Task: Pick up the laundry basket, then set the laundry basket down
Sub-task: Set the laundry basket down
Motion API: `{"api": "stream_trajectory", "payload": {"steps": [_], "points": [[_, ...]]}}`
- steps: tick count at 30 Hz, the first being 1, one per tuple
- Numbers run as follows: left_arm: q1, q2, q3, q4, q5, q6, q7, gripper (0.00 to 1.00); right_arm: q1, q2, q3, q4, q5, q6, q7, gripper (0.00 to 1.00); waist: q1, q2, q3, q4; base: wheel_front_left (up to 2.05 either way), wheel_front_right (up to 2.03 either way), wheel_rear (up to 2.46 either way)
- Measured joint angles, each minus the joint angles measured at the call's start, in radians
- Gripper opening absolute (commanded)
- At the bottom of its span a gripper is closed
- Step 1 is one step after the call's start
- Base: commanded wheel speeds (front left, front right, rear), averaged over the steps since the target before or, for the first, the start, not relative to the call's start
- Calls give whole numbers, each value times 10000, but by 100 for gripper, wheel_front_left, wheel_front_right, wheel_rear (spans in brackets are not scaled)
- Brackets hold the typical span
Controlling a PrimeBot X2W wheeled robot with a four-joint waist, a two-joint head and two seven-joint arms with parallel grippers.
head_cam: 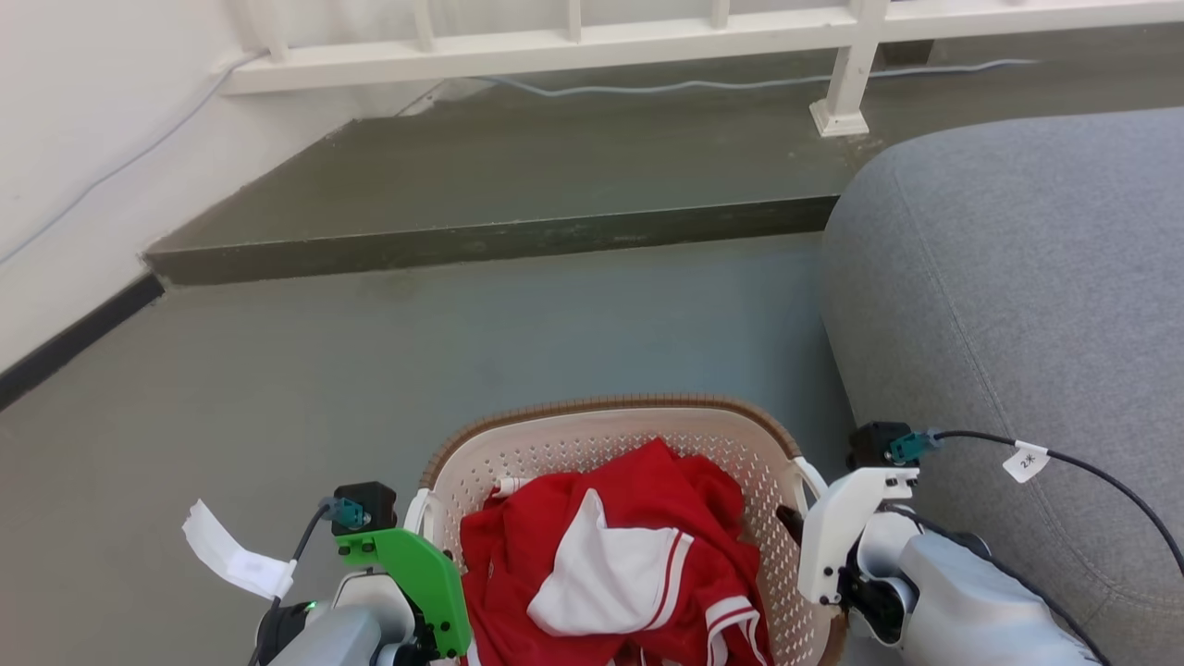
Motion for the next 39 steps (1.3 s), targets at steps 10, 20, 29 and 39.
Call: {"api": "stream_trajectory", "payload": {"steps": [10, 20, 29, 39], "points": [[-281, 2, 2, -171, 0, 182, -474, 0, -547, -184, 58, -123, -2, 2, -207, 0, 0, 0, 713, -44, 0, 0, 0], [-1182, 12, 6, -339, 21, 362, -961, 0, -1399, -322, 35, -278, -6, 2, -660, 0, 1, 0, 1909, -83, 0, 0, 0], [-2046, 21, -40, -347, 186, 412, -1302, 0, -2186, -497, -17, -387, -8, 2, -997, 0, 3, 0, 3137, -110, 0, 0, 0], [-2853, 21, -17, -337, 213, 483, -1524, 0, -2887, -612, -54, -462, -6, 4, -1354, 0, 3, 0, 4460, -108, 0, 0, 0]]}}
